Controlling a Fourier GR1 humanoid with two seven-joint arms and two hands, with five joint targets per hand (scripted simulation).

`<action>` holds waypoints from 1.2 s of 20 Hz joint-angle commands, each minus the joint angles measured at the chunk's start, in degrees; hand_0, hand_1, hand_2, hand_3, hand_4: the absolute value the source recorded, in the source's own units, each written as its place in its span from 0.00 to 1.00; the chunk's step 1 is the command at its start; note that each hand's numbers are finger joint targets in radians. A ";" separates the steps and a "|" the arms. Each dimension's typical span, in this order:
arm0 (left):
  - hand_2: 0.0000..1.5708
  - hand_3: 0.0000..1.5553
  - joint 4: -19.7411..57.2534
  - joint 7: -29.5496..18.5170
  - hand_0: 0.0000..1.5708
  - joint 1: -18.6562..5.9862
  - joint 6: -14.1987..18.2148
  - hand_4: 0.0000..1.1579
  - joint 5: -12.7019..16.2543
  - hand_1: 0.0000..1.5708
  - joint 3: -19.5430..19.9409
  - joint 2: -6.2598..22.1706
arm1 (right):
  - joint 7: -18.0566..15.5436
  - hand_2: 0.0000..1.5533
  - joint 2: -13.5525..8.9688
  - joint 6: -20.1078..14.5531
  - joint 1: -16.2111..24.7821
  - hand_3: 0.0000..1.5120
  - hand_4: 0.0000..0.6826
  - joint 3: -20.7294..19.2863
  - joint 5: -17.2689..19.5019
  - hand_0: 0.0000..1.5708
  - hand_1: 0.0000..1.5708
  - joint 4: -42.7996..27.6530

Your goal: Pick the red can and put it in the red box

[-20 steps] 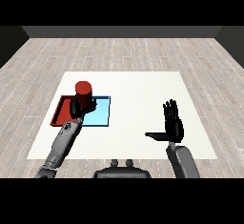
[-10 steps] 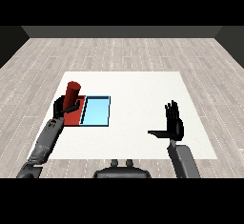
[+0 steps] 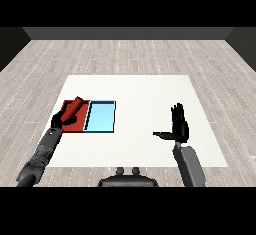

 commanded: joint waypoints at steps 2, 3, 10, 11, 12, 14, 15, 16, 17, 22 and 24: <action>0.56 0.00 12.04 -1.88 0.59 -1.82 -1.91 0.62 -1.15 0.59 0.72 -2.23 | -1.77 0.00 0.98 0.00 -1.81 0.00 0.00 -1.18 0.07 0.00 0.00 4.05; 0.66 0.00 13.63 -0.68 0.71 -4.14 -3.15 0.56 -2.69 0.71 -0.62 -2.75 | -0.93 0.00 -0.10 0.28 -2.70 0.00 0.00 -1.76 0.19 0.00 0.00 4.15; 0.00 0.00 19.82 -0.62 0.00 -8.50 -8.06 0.00 -5.09 0.00 -1.47 -1.58 | -5.12 0.00 2.07 2.72 -3.23 0.00 0.00 -0.85 0.20 0.00 0.00 7.55; 0.00 0.00 19.00 -3.37 0.00 -7.22 -6.45 0.00 -2.56 0.00 1.14 -1.82 | -5.29 0.00 1.98 2.49 -1.79 0.00 0.00 -1.67 -0.30 0.00 0.00 7.28; 0.00 0.00 16.63 -8.22 0.00 -4.66 -6.45 0.00 0.92 0.00 4.56 -0.49 | -3.64 0.00 1.56 2.50 -4.31 0.00 0.00 -1.77 -0.53 0.00 0.00 6.77; 0.00 0.00 11.24 -14.77 0.00 -5.67 -7.72 0.00 6.70 0.00 10.13 -0.41 | -5.13 0.00 2.49 2.00 -2.02 0.00 0.00 -0.65 0.29 0.00 0.00 5.85; 0.00 0.00 7.96 -16.50 0.00 -8.10 -11.27 0.00 10.03 0.00 13.08 -1.59 | -4.42 0.00 1.35 3.20 -2.31 0.00 0.00 -1.31 -0.47 0.00 0.00 6.64; 0.00 0.00 6.87 -19.84 0.00 -6.54 -13.22 0.00 12.04 0.00 15.09 -0.38 | -3.86 0.00 2.41 2.86 -3.37 0.00 0.00 -0.86 -1.07 0.00 0.00 5.18; 0.61 0.00 3.84 -22.90 0.65 -7.86 -16.63 0.00 12.82 0.65 15.43 -1.41 | -4.48 0.00 2.63 2.75 -3.86 0.00 0.00 -1.26 -1.00 0.00 0.00 6.66; 0.00 0.00 -4.98 -35.21 0.00 -5.71 -28.42 0.00 22.53 0.00 21.76 -11.59 | -3.91 0.00 0.72 4.41 -4.64 0.00 0.00 -1.49 -0.92 0.00 0.00 6.42; 0.00 0.00 -9.73 -38.04 0.00 -3.06 -32.04 0.00 22.87 0.00 20.35 -13.80 | -5.80 0.00 1.16 3.98 -0.87 0.00 0.00 -0.70 0.18 0.00 0.00 4.89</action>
